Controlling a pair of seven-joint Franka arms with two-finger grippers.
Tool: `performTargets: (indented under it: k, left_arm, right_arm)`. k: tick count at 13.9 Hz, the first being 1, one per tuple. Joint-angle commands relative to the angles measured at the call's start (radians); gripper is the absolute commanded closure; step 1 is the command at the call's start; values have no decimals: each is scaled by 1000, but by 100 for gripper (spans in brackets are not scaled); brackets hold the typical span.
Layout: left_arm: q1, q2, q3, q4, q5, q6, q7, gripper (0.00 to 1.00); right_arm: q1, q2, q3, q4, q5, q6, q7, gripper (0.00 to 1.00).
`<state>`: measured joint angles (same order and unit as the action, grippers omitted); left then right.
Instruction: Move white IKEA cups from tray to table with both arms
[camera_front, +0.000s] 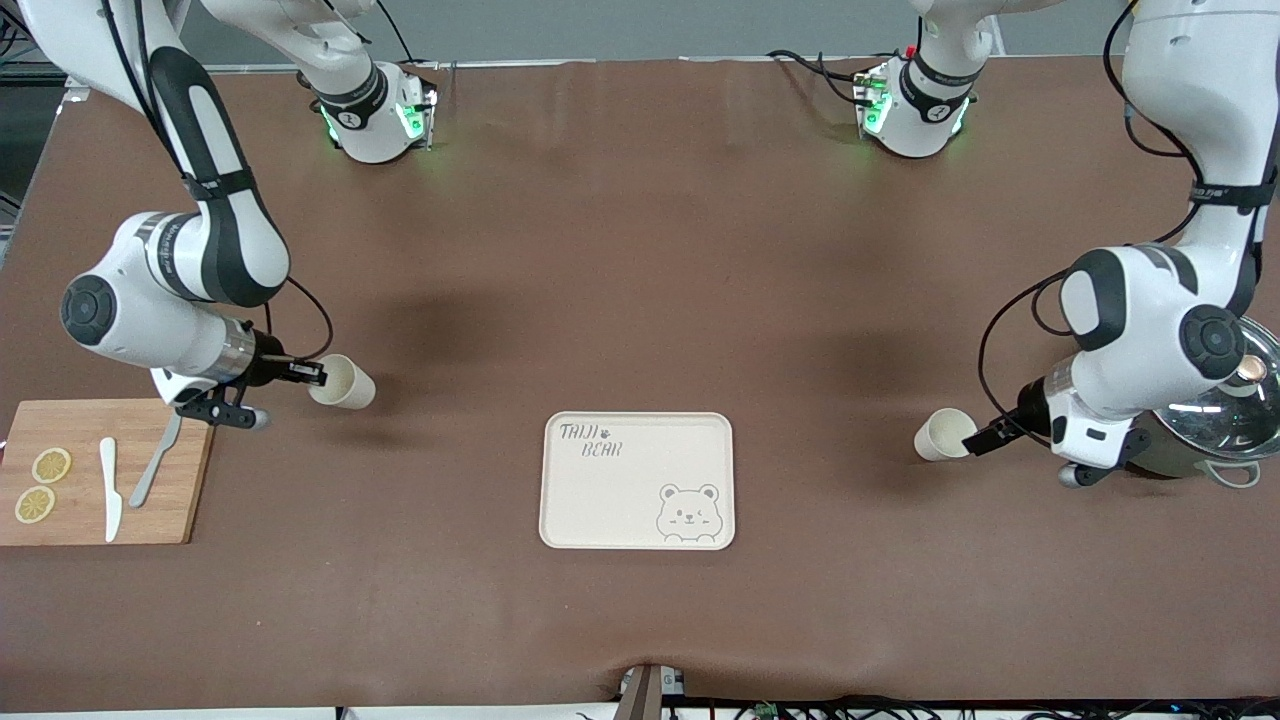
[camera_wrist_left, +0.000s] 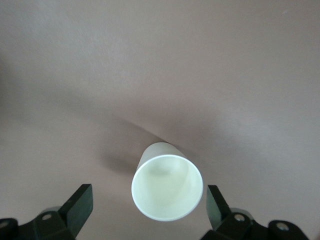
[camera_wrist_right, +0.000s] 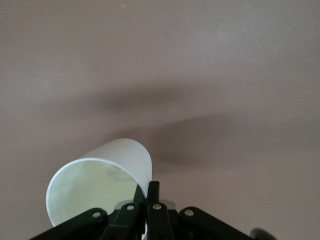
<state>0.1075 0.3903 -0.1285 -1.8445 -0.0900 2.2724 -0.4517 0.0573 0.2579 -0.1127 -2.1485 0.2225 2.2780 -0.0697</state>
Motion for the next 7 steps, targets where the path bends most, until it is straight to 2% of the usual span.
performTargets:
  k: [1,4,7]
  left_arm:
    - [5,-36,0,46,-7,-89,22,0]
    - [6,-65,3,76,-7,-151,92,0]
    - [6,-100,6,87,-2,-201,100,0]
  right_arm:
    - [-77,-51,-4,-100,-11,41,-168,100]
    - [-142,-46,-16,-157,-11,119,-321,100]
    - [-145,-31,-18,-156,-11,123,-325,100]
